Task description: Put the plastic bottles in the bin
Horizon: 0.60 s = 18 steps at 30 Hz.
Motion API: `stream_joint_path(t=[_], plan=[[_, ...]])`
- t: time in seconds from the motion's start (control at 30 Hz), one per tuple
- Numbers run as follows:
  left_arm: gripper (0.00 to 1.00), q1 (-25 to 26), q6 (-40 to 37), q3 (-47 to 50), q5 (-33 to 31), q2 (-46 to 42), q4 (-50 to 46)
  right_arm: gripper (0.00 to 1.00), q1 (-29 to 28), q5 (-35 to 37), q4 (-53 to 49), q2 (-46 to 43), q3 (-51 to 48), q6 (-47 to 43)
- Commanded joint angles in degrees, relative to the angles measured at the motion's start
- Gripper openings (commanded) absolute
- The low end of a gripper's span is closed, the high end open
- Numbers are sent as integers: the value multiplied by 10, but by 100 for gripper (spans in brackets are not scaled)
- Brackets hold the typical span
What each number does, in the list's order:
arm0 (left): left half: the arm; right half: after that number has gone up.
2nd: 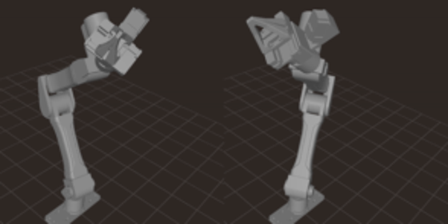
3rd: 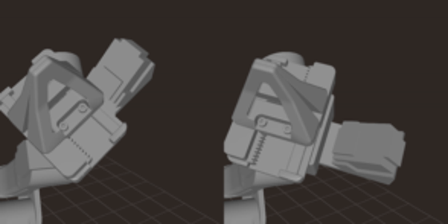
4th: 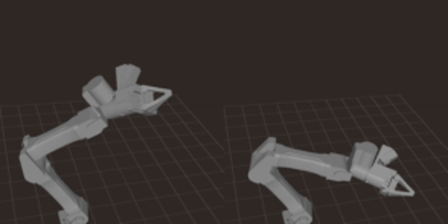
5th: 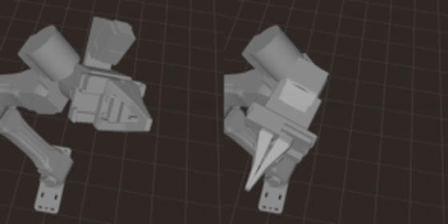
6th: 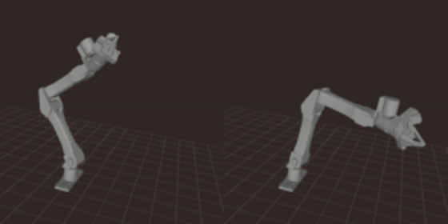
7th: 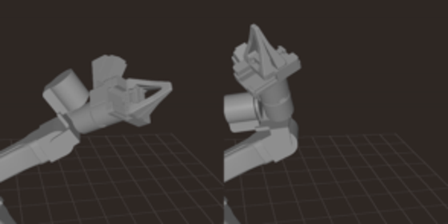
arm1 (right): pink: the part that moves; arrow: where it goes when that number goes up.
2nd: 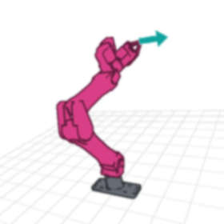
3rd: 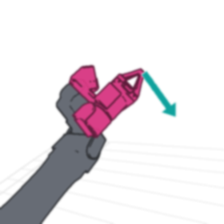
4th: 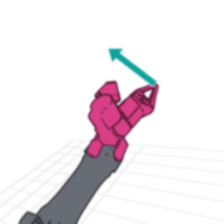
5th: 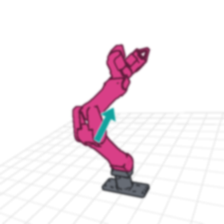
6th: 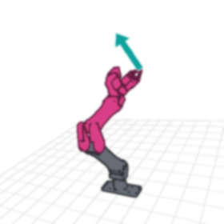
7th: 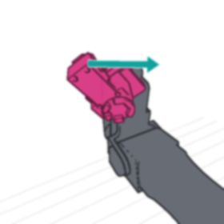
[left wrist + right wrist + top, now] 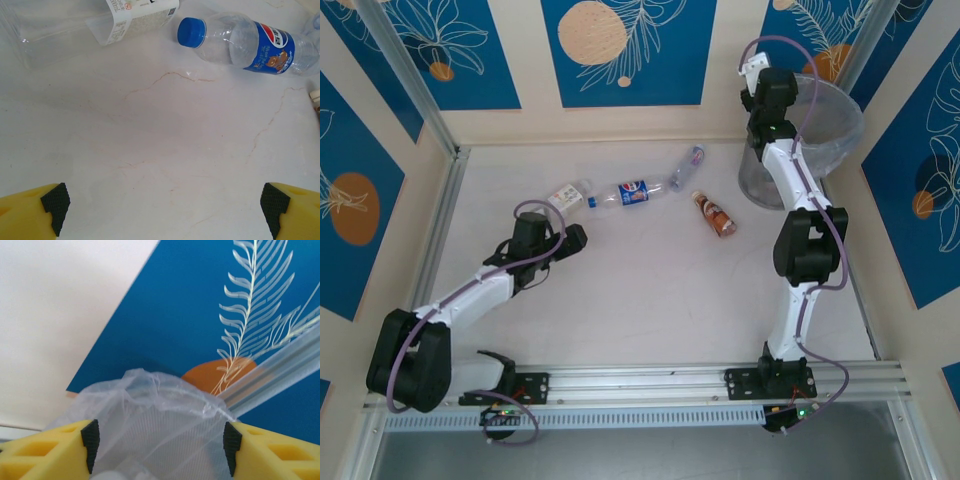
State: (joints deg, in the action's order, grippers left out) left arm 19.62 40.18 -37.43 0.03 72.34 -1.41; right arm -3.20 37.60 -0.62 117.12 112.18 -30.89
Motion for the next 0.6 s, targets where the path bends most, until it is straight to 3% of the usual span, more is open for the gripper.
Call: stream_joint_path(t=[0.0,0.23,0.37,0.4,0.57], plan=[[99,-7,4,-6,14,8,4,72,13,18,-17,-34,-9,49],[99,-7,3,-5,15,9,7,79,23,6,-71,-36,7,95],[99,-7,2,-6,15,11,7,89,25,0,-90,-37,13,116],[99,-7,3,-6,16,12,7,98,26,-2,-95,-37,14,121],[99,-7,1,-8,17,13,8,99,28,-6,-118,-38,22,148]])
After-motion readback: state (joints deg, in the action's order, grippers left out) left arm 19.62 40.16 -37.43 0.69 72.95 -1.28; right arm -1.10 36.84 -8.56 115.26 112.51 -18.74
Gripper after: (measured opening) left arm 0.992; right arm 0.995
